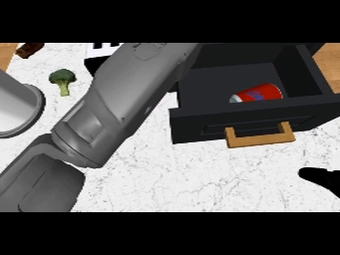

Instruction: Pick up the can, place it into the drawer and close the drawer

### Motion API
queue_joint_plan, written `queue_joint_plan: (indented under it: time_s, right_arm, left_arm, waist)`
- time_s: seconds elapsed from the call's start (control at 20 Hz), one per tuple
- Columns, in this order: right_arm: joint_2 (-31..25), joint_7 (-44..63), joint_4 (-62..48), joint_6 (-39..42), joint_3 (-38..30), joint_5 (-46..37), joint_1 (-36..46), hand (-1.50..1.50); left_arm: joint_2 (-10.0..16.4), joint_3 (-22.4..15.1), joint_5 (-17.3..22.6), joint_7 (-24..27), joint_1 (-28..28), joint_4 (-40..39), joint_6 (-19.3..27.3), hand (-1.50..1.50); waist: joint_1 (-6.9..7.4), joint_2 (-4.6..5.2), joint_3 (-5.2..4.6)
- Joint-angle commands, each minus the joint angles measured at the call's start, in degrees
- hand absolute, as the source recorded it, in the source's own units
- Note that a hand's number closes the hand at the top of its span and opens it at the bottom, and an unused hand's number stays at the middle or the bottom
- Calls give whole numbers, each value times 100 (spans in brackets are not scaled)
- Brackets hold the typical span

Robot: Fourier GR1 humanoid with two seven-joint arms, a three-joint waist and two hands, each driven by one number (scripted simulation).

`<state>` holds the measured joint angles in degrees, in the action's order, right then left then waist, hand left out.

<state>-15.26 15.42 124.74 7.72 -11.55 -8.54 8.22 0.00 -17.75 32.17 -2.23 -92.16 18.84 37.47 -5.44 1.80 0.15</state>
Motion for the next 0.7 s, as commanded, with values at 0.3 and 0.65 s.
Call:
queue_joint_plan:
  time_s: [0.3,0.65]
  right_arm:
    - [-387,-709,-1287,-260,998,-2065,758,-150]
    - [-241,-1218,-2893,-797,1676,-3250,1316,-150]
  left_arm:
    - [0,110,313,224,-206,-101,-18,-150]
    - [47,111,165,223,-357,-385,-166,-150]
  waist:
    - [276,-21,-3]
    - [478,-41,-5]
